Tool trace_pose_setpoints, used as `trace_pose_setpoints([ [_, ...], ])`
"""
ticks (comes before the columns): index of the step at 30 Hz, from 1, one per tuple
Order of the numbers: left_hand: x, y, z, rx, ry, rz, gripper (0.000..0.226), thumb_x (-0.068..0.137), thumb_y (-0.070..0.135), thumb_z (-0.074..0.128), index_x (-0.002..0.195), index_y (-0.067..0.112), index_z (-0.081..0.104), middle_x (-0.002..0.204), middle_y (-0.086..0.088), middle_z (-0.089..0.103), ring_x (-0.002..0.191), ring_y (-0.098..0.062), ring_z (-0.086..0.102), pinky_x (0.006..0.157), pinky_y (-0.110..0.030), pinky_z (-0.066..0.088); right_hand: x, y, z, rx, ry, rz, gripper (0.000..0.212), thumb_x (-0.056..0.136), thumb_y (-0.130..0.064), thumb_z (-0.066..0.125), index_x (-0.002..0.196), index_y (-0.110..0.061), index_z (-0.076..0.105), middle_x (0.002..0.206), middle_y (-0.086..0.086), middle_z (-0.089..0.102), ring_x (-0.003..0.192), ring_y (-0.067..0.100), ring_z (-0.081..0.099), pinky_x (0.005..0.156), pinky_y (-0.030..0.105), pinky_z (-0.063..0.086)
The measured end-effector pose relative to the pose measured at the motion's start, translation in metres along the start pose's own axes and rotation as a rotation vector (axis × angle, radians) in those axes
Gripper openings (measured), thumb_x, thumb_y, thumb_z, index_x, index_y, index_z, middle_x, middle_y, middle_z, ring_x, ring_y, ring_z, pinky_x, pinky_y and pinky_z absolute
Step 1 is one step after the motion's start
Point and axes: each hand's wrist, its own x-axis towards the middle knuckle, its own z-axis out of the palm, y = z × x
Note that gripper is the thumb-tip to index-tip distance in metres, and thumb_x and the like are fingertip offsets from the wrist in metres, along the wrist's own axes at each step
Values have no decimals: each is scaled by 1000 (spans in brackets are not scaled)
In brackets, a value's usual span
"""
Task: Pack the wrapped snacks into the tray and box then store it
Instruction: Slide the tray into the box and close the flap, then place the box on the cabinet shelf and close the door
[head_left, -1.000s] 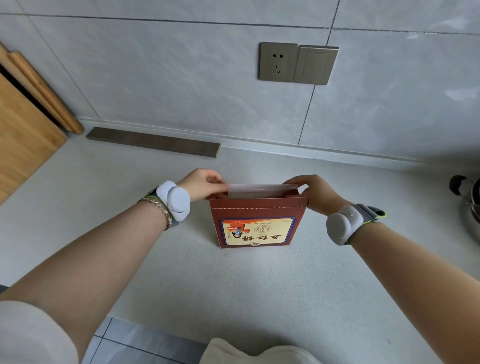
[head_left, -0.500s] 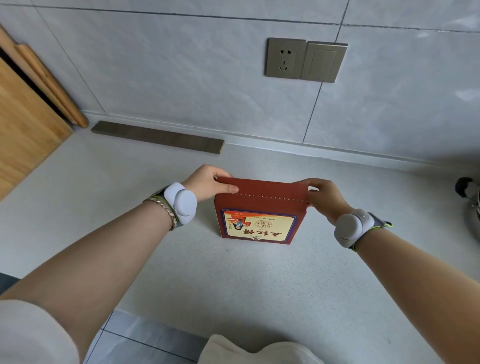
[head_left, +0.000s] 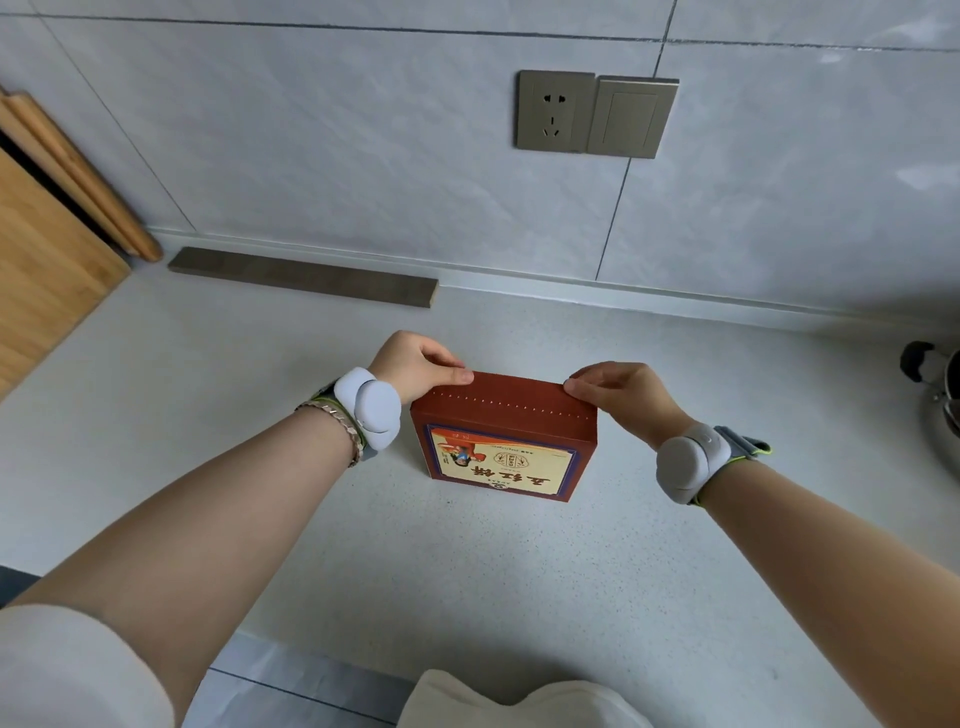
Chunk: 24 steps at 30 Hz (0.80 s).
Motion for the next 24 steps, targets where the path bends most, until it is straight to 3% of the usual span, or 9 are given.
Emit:
trace_pose_setpoints([
  [3, 0, -5, 5, -53, 25, -39, 41, 77, 23, 75, 116, 11, 67, 99, -9, 63, 94, -27, 64, 73, -24, 49, -1, 0, 6, 24, 18, 15, 8, 81, -22, 70, 78, -17, 65, 81, -1, 69, 76, 14, 63, 72, 22, 51],
  [6, 2, -14, 3, -87, -52, -286, 63, 76, 44, 71, 132, 23, 51, 117, -8, 59, 111, -31, 60, 88, -40, 54, 3, 4, 7, 82, 6, 224, 34, 81, -36, 69, 109, -21, 56, 109, 5, 67, 96, 20, 63, 82, 33, 55],
  [9, -3, -14, 0, -218, -313, -670, 81, 68, 66, 64, 132, 20, 45, 126, -13, 57, 112, -37, 58, 71, -49, 58, 1, 5, 2, 114, -240, 633, 64, 73, -63, 62, 124, -27, 45, 131, 14, 52, 112, 38, 55, 78, 48, 55],
  [11, -2, -16, 1, -392, -386, -756, 77, 69, 64, 64, 124, 12, 48, 124, -18, 58, 111, -41, 58, 62, -47, 60, 0, 6, 2, 306, -381, 820, 70, 70, -68, 61, 124, -27, 44, 131, 26, 49, 105, 49, 57, 76, 53, 56],
  [13, 1, -18, 5, -484, -367, -732, 62, 72, 59, 64, 113, 14, 53, 130, -20, 55, 122, -48, 49, 57, -45, 61, -2, 4, 5, 448, -383, 866, 60, 74, -63, 62, 116, -23, 49, 121, 28, 56, 98, 47, 64, 72, 45, 61],
  [16, -3, -18, 8, -520, -279, -698, 49, 74, 52, 67, 104, 15, 54, 129, -20, 54, 121, -51, 49, 53, -46, 60, 0, -2, 12, 544, -279, 924, 47, 77, -55, 62, 105, -19, 49, 117, 25, 55, 86, 43, 65, 46, 27, 58],
  [18, -10, -17, 11, -550, -218, -666, 40, 75, 46, 70, 95, 15, 55, 121, -18, 56, 114, -45, 55, 55, -49, 59, 2, -5, 15, 562, -247, 995, 50, 79, -53, 61, 107, -15, 47, 110, 30, 50, 79, 41, 62, 40, 23, 54],
  [21, -21, -14, 15, -590, -89, -544, 32, 76, 37, 73, 92, 13, 59, 108, -10, 57, 100, -33, 62, 58, -49, 59, 2, -11, 9, 620, -291, 1103, 62, 80, -48, 63, 112, 1, 44, 126, 39, 35, 58, 40, 66, 32, 21, 49],
  [24, -32, -8, 17, -548, 81, -355, 22, 75, 30, 76, 80, 16, 60, 93, -4, 61, 86, -25, 63, 63, -40, 61, -5, -11, 9, 741, -328, 1137, 50, 81, -40, 61, 101, 2, 45, 107, 36, 47, 45, 33, 66, 28, 19, 45],
])
